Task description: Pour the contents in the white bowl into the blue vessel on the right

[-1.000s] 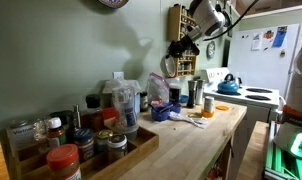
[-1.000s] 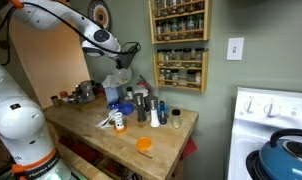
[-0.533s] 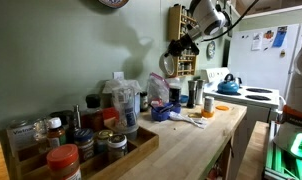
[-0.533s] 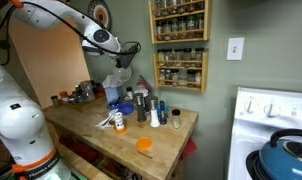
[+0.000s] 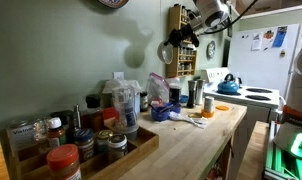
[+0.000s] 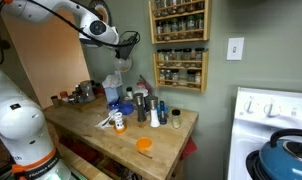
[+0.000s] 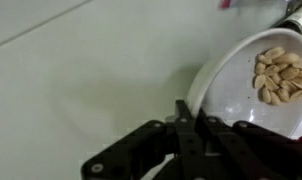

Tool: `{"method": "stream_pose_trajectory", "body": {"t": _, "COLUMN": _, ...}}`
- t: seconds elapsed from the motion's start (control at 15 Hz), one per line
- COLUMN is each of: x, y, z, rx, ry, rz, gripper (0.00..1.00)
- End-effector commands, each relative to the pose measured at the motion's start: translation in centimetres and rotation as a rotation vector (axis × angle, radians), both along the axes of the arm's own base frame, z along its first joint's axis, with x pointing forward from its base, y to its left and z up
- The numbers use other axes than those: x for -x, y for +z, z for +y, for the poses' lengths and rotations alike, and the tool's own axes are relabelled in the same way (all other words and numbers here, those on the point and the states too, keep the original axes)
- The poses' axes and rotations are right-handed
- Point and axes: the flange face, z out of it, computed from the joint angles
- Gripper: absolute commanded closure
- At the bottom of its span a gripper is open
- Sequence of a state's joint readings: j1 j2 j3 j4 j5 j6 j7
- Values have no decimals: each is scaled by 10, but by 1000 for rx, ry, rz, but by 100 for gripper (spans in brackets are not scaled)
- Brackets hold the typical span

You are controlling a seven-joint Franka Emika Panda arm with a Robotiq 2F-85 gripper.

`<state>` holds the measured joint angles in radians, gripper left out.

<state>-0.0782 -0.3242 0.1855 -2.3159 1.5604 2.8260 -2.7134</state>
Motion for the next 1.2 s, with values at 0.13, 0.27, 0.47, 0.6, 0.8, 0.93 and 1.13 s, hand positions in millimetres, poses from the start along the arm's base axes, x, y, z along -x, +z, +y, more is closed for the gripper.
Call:
{"method": "stream_pose_trajectory", "body": {"t": 0.13, "x": 20, "y": 44, "z": -1, "rx": 54, "ry": 61, "rz": -102, "gripper": 98}}
{"method": "stream_pose_trajectory", "body": {"t": 0.27, "x": 24, "y": 48, "z": 2, "rx": 71, "ry": 76, "rz": -111, "gripper": 98}}
{"method": "stream_pose_trajectory", "body": {"t": 0.47, "x": 28, "y": 47, "z": 5, "rx": 90, "ry": 94, "rz": -110, "gripper": 98}}
{"method": "stream_pose_trajectory", "body": {"t": 0.6, "x": 29, "y": 41, "z": 7, "rx": 103, "ry": 102, "rz": -99, "gripper": 98}}
{"method": "stream_pose_trajectory", "body": {"t": 0.8, "x": 30, "y": 43, "z": 5, "rx": 113, "ry": 88, "rz": -107, "gripper": 98}}
{"method": "stream_pose_trajectory", "body": {"t": 0.93, "x": 30, "y": 38, "z": -2, "rx": 98, "ry": 91, "rz": -96, "gripper": 98}}
{"method": "stream_pose_trajectory", "body": {"t": 1.13, "x": 31, "y": 31, "z": -6, "rx": 106, "ry": 101, "rz": -82, "gripper": 98}}
